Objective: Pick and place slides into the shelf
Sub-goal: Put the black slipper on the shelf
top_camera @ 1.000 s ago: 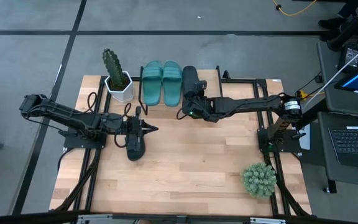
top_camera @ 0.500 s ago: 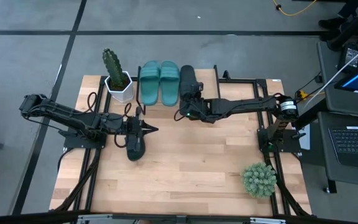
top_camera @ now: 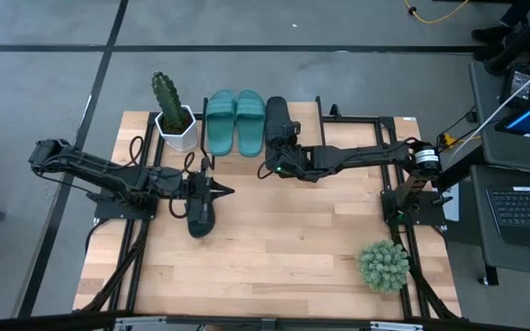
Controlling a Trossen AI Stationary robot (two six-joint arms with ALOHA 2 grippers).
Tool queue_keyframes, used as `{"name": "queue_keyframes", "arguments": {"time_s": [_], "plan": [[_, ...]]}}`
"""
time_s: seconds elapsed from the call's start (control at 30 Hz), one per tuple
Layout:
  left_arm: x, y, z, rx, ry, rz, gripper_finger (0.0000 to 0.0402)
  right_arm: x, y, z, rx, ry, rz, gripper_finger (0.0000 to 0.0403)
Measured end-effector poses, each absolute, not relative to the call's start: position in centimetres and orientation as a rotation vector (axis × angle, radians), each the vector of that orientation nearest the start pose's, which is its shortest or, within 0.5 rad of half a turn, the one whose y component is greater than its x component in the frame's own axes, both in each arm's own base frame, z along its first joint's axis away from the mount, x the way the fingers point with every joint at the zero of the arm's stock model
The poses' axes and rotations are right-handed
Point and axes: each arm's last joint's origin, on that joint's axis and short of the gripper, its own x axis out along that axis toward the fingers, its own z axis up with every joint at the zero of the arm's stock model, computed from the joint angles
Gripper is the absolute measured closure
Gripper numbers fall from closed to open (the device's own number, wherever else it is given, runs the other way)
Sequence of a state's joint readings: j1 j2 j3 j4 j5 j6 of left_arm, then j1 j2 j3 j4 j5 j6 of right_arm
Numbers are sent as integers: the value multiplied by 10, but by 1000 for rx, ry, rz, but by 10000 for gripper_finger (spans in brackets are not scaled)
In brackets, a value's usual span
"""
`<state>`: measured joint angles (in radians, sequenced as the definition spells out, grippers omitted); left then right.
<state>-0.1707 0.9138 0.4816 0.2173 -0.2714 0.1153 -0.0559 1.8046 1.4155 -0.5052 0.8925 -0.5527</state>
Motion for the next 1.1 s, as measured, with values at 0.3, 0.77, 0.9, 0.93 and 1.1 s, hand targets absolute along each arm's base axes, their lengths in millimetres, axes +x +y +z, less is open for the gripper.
{"name": "queue_keyframes", "arguments": {"time_s": [0.3, 0.77, 0.9, 0.93, 1.1], "plan": [[198, -26, 244, 162, 215, 88, 398, 384, -43, 259, -794, 1052, -630, 350], [198, -26, 243, 164, 223, 87, 398, 386, -43, 266, -792, 1043, -633, 288], [198, -26, 243, 164, 223, 87, 398, 386, -43, 266, -795, 1045, -634, 288], [198, -26, 243, 164, 223, 87, 398, 386, -43, 266, -795, 1046, -634, 288], [198, -26, 243, 164, 223, 87, 398, 386, -43, 267, -795, 1045, -634, 288]]}}
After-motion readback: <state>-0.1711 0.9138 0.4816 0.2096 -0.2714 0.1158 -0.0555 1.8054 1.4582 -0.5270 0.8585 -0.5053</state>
